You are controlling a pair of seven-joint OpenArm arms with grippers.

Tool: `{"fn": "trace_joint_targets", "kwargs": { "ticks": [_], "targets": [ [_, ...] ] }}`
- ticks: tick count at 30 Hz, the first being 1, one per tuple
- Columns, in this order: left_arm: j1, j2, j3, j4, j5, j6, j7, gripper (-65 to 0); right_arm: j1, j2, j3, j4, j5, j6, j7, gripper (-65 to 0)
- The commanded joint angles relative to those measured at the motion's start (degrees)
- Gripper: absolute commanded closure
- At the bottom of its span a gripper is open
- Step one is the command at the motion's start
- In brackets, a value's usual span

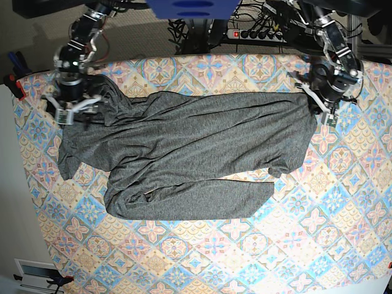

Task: Layout the t-shirt on the table in an organized manner, then fold the t-shirt properly
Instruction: 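Pull the shirt edges apart with both grippers to spread it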

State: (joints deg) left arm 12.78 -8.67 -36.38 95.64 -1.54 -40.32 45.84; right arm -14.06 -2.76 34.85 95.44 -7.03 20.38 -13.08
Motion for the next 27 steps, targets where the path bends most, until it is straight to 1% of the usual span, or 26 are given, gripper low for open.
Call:
{"fn": "trace_joint_targets", "kwargs": {
  "ticks": [1,7,10,16,21,23,25,27],
  "targets": [
    [-0.25,-0.78,-0.15,0.94,-0.44,0.32,-0.97,-2.4,0.39,0.87,0.27,1.05,0.92,0.23,1.7,-40.5],
    [-0.42,-0.7,-0.06,-0.38,-0.79,0.32,-0.97,-2.4,0.39,0.87,0.18,-2.21,0.92,0.23,1.61,-40.5],
    [-0.42,-0.61,-0.06,-1.96,-0.79,0.32,-0.97,-2.4,-0.13,0.87,0.18,-0.36,0.92,0.32,1.61,-40.5],
    [-0.51,-0.61,-0.06,-2.49,-0.79,0.32,-0.97,-2.4,-5.06,-1.5,0.09,2.45,1.09,0.32,1.87,-40.5],
    [-0.6,-0.61,-0.06,-2.49,-0.79,0.32,-0.97,-2.4,-6.2,-1.76,0.09,1.75,1.09,0.5,1.7,-40.5],
    [-0.6,-0.61,1.08,-2.49,-0.79,0.32,-0.97,-2.4,-6.9,-1.85,0.09,1.75,1.09,1.46,1.78,-40.5],
    [-0.6,-0.61,2.05,-2.49,-0.79,0.32,-0.97,-2.4,-6.9,-1.85,0.09,1.75,1.09,3.13,1.7,-40.5],
    [-0.6,-0.61,2.14,-2.49,-0.79,0.32,-0.97,-2.4,-7.25,-2.03,0.09,1.57,1.09,6.04,1.61,-40.5]
  ]
}}
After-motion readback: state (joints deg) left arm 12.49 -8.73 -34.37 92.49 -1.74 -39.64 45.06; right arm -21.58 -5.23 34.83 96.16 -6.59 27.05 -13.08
